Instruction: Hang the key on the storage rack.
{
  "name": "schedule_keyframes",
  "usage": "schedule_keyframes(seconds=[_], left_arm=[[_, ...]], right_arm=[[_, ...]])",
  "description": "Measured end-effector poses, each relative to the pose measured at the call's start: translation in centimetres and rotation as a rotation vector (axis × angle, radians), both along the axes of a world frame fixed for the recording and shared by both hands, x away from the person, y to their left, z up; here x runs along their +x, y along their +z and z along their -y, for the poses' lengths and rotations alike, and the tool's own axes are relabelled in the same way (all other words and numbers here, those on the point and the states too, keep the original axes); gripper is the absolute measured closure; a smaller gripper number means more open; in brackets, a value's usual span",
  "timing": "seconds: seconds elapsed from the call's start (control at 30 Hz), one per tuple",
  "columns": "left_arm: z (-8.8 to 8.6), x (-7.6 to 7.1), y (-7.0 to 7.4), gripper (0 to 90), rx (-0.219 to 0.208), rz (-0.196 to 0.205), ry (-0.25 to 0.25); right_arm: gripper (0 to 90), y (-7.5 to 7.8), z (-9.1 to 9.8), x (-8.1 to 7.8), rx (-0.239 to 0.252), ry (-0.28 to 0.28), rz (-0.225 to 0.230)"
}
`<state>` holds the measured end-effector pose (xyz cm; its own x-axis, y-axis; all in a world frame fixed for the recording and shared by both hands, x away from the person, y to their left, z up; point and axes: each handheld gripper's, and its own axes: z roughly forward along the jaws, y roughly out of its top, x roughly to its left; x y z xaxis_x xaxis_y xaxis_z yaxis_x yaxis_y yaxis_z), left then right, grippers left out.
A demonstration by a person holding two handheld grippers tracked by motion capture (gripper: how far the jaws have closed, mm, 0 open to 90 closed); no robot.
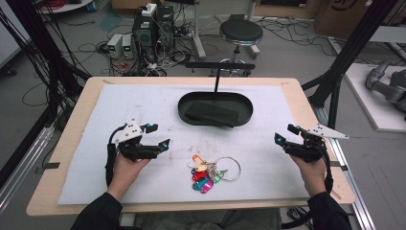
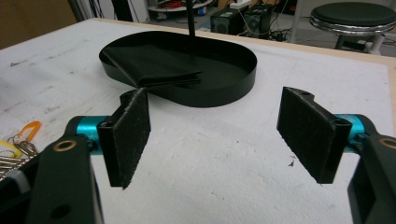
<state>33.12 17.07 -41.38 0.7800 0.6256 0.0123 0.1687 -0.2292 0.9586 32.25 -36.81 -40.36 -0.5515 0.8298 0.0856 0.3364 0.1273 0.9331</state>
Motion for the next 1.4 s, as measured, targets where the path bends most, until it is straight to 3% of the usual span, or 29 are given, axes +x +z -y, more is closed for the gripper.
schedule_keyframes(seconds=[0.23, 0.57, 0.8, 1.03, 1.23, 1.4], left_arm=[[1.9, 0.1, 0.5, 27.4, -0.001, -0.010, -0.067], [5.6, 0.3, 0.6, 34.9, 0.046, -0.037, -0.151], [7.0, 0.4, 0.4, 39.5, 0.043, -0.053, -0.173], [8.8, 0.5, 0.2, 42.1, 0.067, -0.048, -0.202], [8.7, 0.4, 0.3, 41.9, 0.071, -0.039, -0.189], [7.9, 0.4, 0.5, 41.6, 0.063, -0.032, -0.170]], right_arm=[[28.7, -0.1, -0.3, 0.0, -0.013, 0.017, 0.001], [28.8, -0.2, 0.2, 0.0, -0.011, 0.004, 0.000], [29.0, -0.2, 0.2, 0.0, -0.011, 0.006, 0.001], [31.4, -0.2, 0.0, 0.0, -0.013, 0.018, 0.000], [35.1, -0.3, -0.7, -0.2, -0.007, 0.052, -0.004], [39.9, -0.6, -2.4, -0.4, -0.021, 0.109, -0.026]])
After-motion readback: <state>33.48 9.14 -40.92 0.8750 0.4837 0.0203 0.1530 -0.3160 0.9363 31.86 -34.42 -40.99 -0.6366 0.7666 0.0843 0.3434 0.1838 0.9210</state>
